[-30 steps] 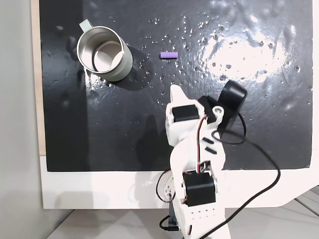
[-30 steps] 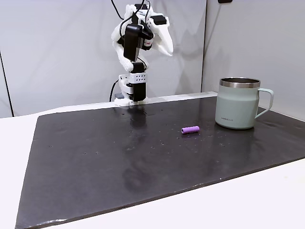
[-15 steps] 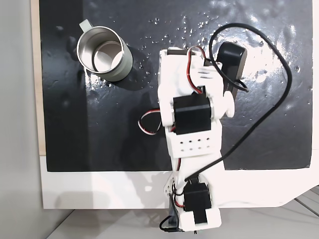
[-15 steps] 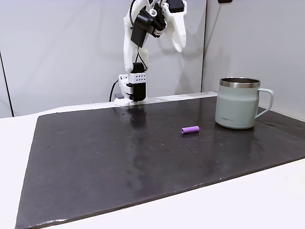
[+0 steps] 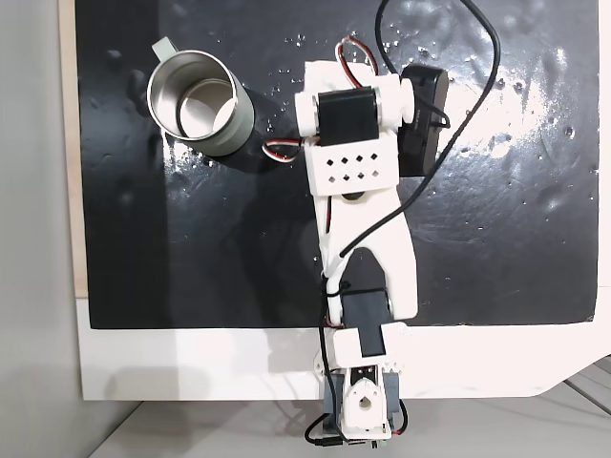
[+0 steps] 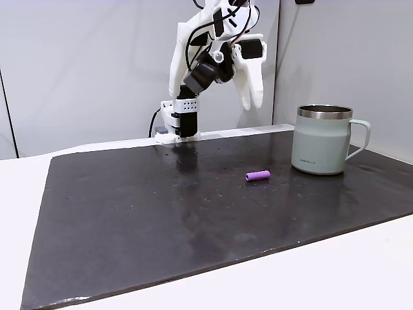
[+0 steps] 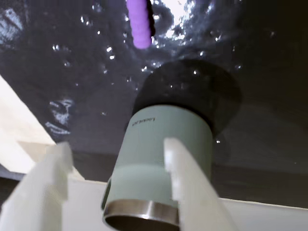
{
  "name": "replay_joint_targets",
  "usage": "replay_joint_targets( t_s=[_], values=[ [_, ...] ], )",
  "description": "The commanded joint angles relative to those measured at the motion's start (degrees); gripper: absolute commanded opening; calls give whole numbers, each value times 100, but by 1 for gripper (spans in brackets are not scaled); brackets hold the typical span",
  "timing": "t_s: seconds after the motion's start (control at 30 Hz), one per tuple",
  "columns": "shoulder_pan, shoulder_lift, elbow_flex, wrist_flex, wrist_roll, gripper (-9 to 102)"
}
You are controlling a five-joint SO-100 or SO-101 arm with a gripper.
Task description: Grasp a pengrip and put it in the cup.
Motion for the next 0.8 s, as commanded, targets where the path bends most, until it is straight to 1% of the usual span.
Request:
replay_joint_targets(
  t_s=[0.0, 0.4, 0.77],
  values=[
    [229, -290, -624, 62, -44, 20],
    [193, -1863, -1854, 79, -185, 20],
    [35, -2900, -2329, 88, -316, 20]
  ],
)
